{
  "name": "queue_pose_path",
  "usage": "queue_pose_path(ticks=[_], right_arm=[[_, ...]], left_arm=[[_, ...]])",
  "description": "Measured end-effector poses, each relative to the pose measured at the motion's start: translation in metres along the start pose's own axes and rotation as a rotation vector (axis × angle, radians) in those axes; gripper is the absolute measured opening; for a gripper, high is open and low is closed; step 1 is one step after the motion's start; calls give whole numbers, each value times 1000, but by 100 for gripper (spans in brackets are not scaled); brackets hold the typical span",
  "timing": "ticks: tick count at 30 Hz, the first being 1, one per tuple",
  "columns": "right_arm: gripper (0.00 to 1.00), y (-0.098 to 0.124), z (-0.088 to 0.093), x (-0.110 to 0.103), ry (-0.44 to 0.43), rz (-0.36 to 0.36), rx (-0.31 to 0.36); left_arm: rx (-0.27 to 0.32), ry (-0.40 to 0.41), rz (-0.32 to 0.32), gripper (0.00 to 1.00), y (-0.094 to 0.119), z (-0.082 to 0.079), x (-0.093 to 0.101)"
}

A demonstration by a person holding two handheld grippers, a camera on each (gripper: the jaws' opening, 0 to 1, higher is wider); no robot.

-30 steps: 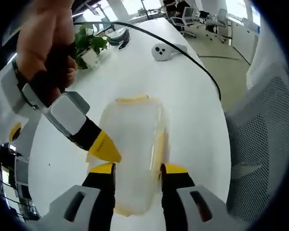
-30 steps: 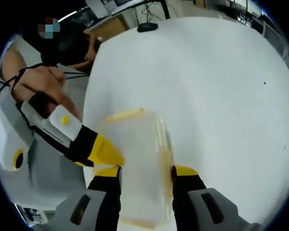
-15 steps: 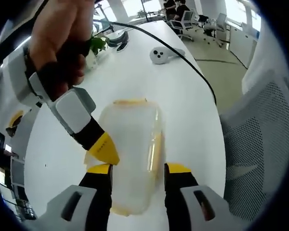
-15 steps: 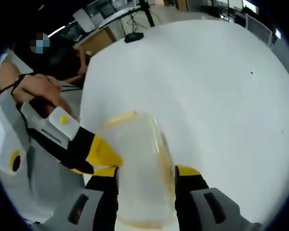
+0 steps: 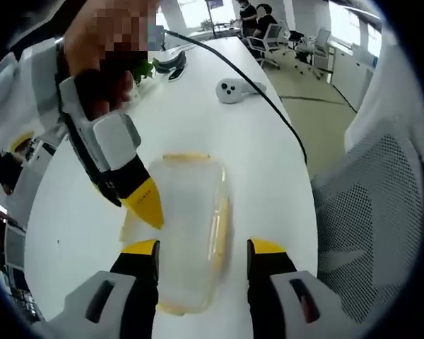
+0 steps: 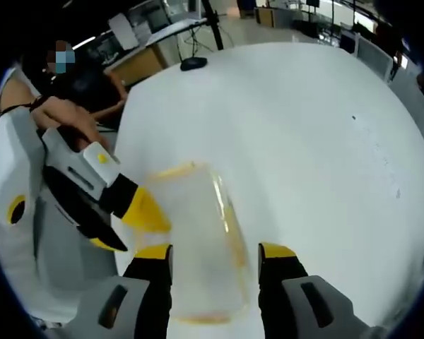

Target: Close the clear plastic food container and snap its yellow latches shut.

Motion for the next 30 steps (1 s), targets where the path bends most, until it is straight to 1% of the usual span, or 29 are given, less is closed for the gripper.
queue_pose_path(ticks=[2,4,7,12,15,21,25,28,30], right_arm=[[50,2,1,0,5,6,-5],[51,6,1,1,10,15,1],[53,9,0,-1,14,21,15],[55,13,4,-1,30,34,14],[56,15,5,-1,35,40,17],[61,14,11,-7,48,30,9],[62,14,14,-8,55,35,4],[63,14,16,-8,49,39,1],[64,14,17,-9,44,38,2]], left_arm=[[2,-5,8,52,2,0,2],[-11,-17,13,53,3,4,3],[-19,-10,14,54,5,8,1],[-15,-5,13,59,8,9,-2],[-21,0,18,60,10,13,-3],[-29,-5,25,64,13,19,-4],[-28,-4,26,67,15,21,-8],[-31,4,28,69,15,24,-11],[-41,27,27,70,15,27,-14]])
Point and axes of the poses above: the point that each gripper's makers call its tool centre point, and the gripper's own axes: y roughly backward along the fingers, x roughly to its right, z roughly out of its underside, the point moved 1 cm from there along y, roughly backward along the fingers, and after that the axes turned 6 degrees about -y, right-handed, at the moved point
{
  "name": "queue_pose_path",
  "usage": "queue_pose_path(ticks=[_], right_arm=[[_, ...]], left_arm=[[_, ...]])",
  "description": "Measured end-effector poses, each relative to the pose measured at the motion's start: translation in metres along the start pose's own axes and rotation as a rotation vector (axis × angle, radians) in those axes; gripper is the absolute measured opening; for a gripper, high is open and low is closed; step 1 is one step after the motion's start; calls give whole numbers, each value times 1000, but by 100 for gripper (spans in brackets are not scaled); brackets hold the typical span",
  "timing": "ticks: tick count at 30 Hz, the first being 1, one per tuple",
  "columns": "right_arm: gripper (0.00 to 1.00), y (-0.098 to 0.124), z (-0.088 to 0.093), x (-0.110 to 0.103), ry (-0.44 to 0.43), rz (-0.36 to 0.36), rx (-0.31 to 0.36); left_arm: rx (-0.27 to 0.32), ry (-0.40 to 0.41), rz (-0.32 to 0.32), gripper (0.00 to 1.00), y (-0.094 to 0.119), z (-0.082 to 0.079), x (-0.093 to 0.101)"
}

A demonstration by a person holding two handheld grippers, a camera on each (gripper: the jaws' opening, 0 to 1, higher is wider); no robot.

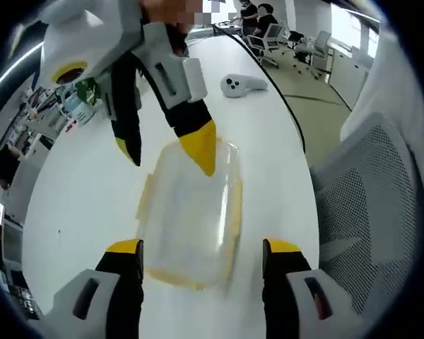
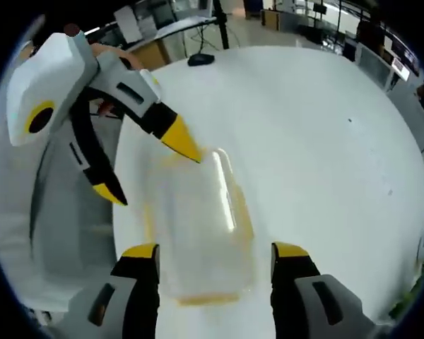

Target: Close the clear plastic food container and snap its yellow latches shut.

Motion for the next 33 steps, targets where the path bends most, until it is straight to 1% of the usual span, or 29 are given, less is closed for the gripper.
queue_pose_path(ticks=[2,9,12,16,18,23,28,30,33], right_arm=[[64,-1,0,-1,-1,2,3],[67,-2,2,-6,5,6,5],[68,-3,4,-7,9,8,5],[69,-4,8,-8,26,14,-8],[70,-3,9,-10,30,14,-7],[72,-3,17,-12,74,25,-27],[72,-4,24,-11,89,41,-32],[72,-5,29,-8,101,60,-41],[73,-7,32,-8,103,62,-44]], left_arm=[[5,9,-3,72,0,0,-2],[-13,-8,0,75,1,7,-6],[-22,-12,11,76,0,11,-8],[-36,-31,21,77,-2,14,-12],[-40,-28,25,78,-3,14,-14],[-57,-36,41,80,-7,17,-17],[-79,-49,60,79,-12,21,-17],[-83,-52,62,79,-13,21,-17],[-88,-55,63,80,-16,22,-18]])
Point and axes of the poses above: the point that each gripper's makers call its tool centre point, and the gripper's own axes: y roughly backward along the fingers, x roughly to its right, z roughly out of its underside, the point moved 1 cm from there along y, roughly backward along the fingers, and after that the axes turned 6 degrees about -y, right-handed, at the moved point
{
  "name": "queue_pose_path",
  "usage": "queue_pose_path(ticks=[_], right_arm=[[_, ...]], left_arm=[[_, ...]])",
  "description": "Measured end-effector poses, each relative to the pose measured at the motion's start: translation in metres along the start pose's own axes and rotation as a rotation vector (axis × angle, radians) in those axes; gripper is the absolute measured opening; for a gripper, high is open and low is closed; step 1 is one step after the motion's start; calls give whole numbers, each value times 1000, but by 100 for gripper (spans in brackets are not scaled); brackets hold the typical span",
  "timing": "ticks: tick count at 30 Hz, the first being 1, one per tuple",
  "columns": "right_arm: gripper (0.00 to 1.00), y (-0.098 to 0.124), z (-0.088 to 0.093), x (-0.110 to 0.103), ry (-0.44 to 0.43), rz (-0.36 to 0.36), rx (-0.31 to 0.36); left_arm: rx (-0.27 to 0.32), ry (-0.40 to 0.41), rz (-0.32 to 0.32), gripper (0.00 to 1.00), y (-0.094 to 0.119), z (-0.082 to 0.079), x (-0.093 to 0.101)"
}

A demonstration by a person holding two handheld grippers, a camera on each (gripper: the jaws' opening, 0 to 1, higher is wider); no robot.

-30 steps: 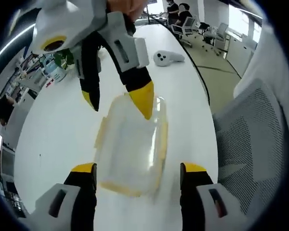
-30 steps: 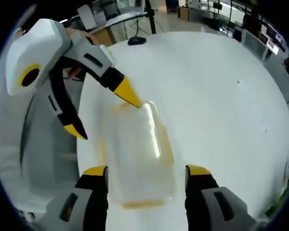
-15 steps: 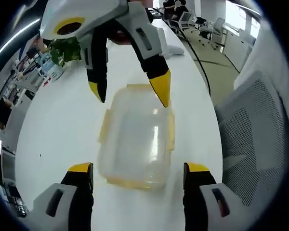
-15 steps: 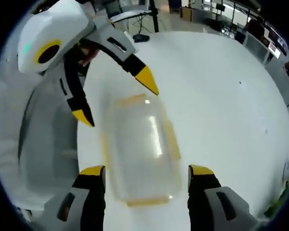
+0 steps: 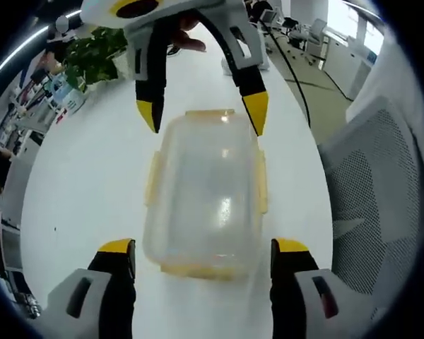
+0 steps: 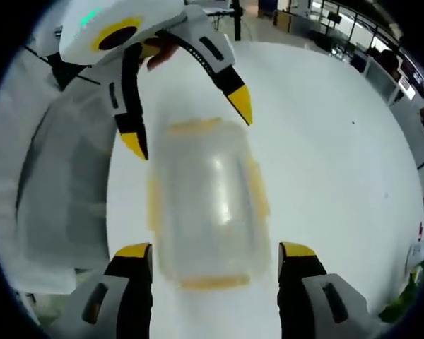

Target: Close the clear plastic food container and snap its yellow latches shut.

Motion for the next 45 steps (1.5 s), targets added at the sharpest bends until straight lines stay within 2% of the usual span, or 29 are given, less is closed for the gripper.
queue_pose_path(ticks=[14,19,37,45], right_arm=[[74,-4,-2,0,31,47,9],[72,-11,2,-4,68,44,-23],[71,-11,1,-5,79,48,-25],[71,-14,-5,-11,80,45,-29]], left_arm=[[-44,-32,29,81,-17,5,-2],[-51,-48,44,81,-20,6,1],[-44,-34,53,80,-20,7,3],[-41,-29,53,80,-16,13,7]])
Point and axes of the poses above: the point that each gripper's makers call its tool centre point, and the gripper's own axes: y roughly backward along the fingers, x roughly to its right, z roughly out of its underside, the point moved 1 cm from there along y, roughly backward along the fingers, and after that the axes turned 6 degrees about -y, right-handed, at the moved point
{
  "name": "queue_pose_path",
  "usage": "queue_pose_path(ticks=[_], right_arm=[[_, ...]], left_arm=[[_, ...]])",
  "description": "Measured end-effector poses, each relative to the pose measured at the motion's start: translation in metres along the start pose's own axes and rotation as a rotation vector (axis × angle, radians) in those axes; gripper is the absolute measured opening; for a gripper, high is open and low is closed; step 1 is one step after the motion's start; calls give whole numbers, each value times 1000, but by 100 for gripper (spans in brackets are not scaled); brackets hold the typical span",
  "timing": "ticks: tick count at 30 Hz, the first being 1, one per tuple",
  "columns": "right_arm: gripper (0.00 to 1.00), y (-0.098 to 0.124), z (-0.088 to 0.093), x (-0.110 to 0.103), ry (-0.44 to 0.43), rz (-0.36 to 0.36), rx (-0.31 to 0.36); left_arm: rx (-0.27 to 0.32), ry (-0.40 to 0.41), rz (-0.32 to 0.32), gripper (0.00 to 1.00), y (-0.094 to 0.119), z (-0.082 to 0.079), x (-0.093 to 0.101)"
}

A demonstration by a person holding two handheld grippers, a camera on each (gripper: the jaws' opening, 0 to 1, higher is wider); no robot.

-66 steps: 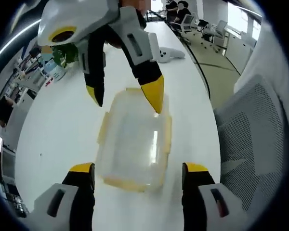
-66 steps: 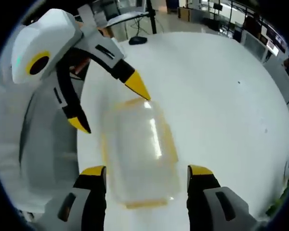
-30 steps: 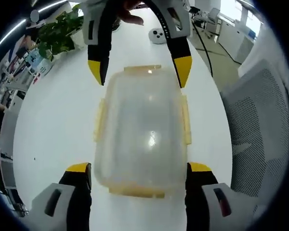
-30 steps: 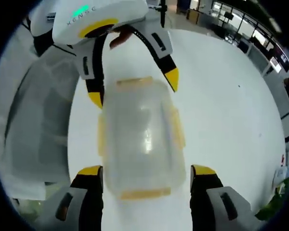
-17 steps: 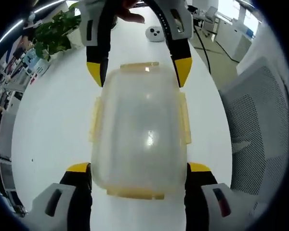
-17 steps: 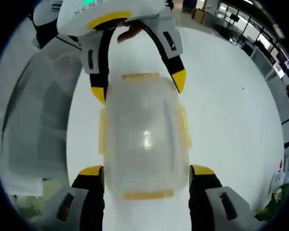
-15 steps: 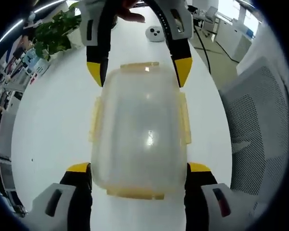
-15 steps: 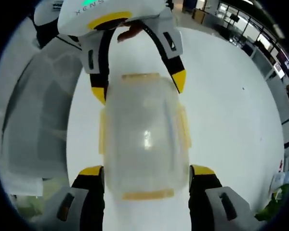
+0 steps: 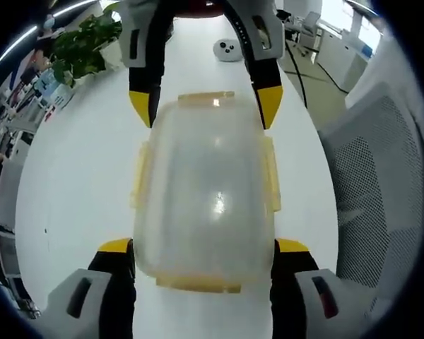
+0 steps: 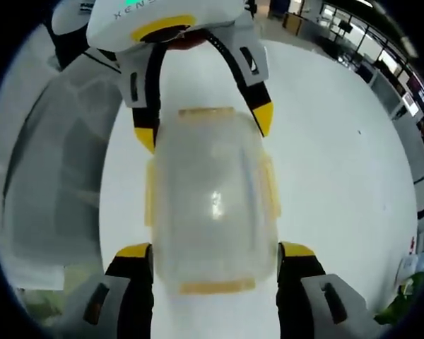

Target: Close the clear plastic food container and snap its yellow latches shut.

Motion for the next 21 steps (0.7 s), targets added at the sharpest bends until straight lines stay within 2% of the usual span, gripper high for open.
queue_pose_path(ticks=[21], right_arm=[[71,-16,-41,-16,32,-12,-18]], left_arm=[[-4,42,-12,80,19,41,16]])
Point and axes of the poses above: the point that each gripper's makers call its tool centre point, and the gripper's own axes: y roughly backward along the fingers, x roughly to its right, z roughly out of its underside, the point moved 1 cm from there along y, roughly backward along the fingers, and after that the axes turned 6 degrees about -y, right-handed, at the moved point
